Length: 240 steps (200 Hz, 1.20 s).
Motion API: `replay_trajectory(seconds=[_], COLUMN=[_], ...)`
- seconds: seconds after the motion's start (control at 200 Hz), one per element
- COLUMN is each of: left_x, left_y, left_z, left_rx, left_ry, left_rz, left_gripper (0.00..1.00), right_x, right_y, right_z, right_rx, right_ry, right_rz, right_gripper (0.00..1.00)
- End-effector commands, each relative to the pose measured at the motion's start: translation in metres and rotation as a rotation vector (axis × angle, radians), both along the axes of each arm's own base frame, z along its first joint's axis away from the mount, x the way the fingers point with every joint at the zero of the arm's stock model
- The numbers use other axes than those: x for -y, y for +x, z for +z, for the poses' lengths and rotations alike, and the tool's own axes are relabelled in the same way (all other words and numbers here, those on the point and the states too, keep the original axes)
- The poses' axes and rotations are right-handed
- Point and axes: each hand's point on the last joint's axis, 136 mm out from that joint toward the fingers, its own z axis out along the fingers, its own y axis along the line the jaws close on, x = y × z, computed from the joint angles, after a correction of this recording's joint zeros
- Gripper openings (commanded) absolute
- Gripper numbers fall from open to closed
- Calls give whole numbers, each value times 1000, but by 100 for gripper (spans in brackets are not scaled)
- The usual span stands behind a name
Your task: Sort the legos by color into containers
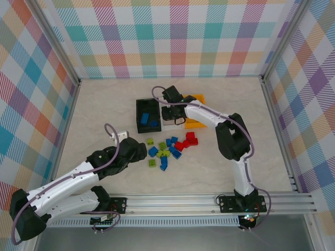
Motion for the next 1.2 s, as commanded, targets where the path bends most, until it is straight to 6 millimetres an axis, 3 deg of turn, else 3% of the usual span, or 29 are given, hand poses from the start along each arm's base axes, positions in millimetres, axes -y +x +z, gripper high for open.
replay_trajectory(seconds=[0.0,0.13,0.28,0.41,0.605,0.78,0.94,1.195], left_x=[-7,-7,0,13,50,82,86,102], left_y=[-3,-2,0,2,2,-9,-15,-12], left_z=[0,3,8,6,-15,-34,-55,-84], left_rx=[-15,-9,0,-24,-122,-213,-278,-330], left_ry=[19,20,5,9,-1,37,113,114], left_rz=[4,4,-22,-87,-218,-343,-369,-386], left_gripper=[100,100,100,100,99,95,86,69], right_x=[3,-3,0,10,42,87,107,111], right_y=[10,10,-5,-37,-102,-140,-157,-160], right_z=[17,41,87,108,81,59,58,58], right_rx=[22,55,139,165,103,89,103,112], right_ry=[-3,54,133,184,216,173,168,168], right_rz=[-40,-30,-14,18,39,-21,-44,-49], right_gripper=[35,55,60,63,64,64,65,65])
